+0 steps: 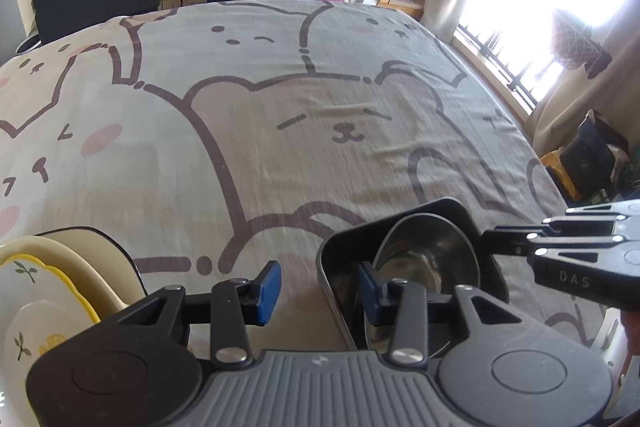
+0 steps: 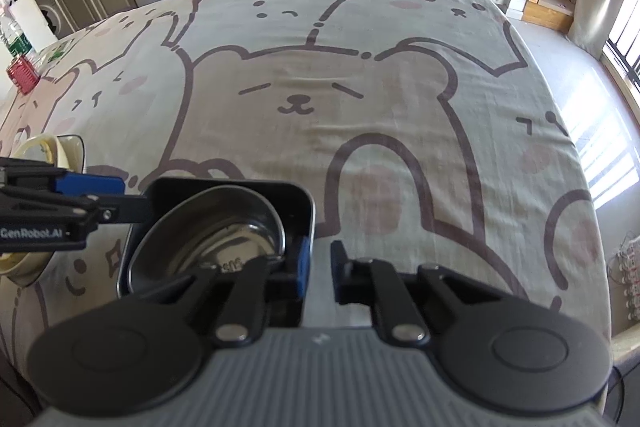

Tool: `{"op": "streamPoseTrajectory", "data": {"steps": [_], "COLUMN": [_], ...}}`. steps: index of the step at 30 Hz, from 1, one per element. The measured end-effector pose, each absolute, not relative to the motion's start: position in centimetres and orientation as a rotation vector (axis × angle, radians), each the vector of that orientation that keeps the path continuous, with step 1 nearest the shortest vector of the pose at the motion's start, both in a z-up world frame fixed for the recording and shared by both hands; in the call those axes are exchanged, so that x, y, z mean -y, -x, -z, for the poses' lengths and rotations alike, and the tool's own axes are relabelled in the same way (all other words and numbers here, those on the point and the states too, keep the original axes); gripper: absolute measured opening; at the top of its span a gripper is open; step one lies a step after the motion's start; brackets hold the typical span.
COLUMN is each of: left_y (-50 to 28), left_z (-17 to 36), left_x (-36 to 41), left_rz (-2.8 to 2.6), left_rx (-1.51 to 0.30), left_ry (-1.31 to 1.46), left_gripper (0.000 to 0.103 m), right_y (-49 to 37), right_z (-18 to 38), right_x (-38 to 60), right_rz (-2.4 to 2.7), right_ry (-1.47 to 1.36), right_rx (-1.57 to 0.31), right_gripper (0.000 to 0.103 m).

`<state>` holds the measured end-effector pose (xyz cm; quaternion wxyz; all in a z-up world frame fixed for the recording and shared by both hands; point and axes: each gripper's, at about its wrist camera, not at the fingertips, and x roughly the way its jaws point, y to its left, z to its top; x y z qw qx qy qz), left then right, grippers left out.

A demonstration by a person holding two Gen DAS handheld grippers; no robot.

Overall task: Organize plates and bowls
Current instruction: 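Close both tools on the rim of the rectangular tray, then lift the tray holding the bowl with both tools and carry it over the stacked bowls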

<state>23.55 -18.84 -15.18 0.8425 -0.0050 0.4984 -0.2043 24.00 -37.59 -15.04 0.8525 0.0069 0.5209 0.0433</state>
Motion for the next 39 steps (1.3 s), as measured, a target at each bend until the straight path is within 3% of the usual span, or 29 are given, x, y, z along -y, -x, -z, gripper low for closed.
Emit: {"op": "streamPoseTrajectory", "data": {"steps": [2, 3, 20, 39], "left_y": [-23.4, -23.3, -21.9, -22.5], "left_z": [15.3, 15.3, 16.5, 17.3], "left_x": [18.9, 18.9, 19.5, 18.8], "left_rz": [0.425, 0.426, 0.439, 0.427], "left_rx": [-1.051, -1.056, -1.110, -1.136], "left_ry": [0.005, 0.003, 0.050, 0.155], "left_gripper": [0.022, 0.021, 0.012, 0.013], "right_y": [-24.0, -24.0, -24.5, -24.7], "right_z": [15.0, 15.0, 15.9, 17.1], "right_x": [37.6, 37.5, 36.6, 37.2], "right_rz": [-0.099, -0.105, -0.156, -0.171], "right_ry": [-0.011, -0.007, 0.080, 0.034], "right_rx": [-1.096, -1.092, -1.121, -1.154], "right_gripper": [0.011, 0.009, 0.005, 0.006]}}
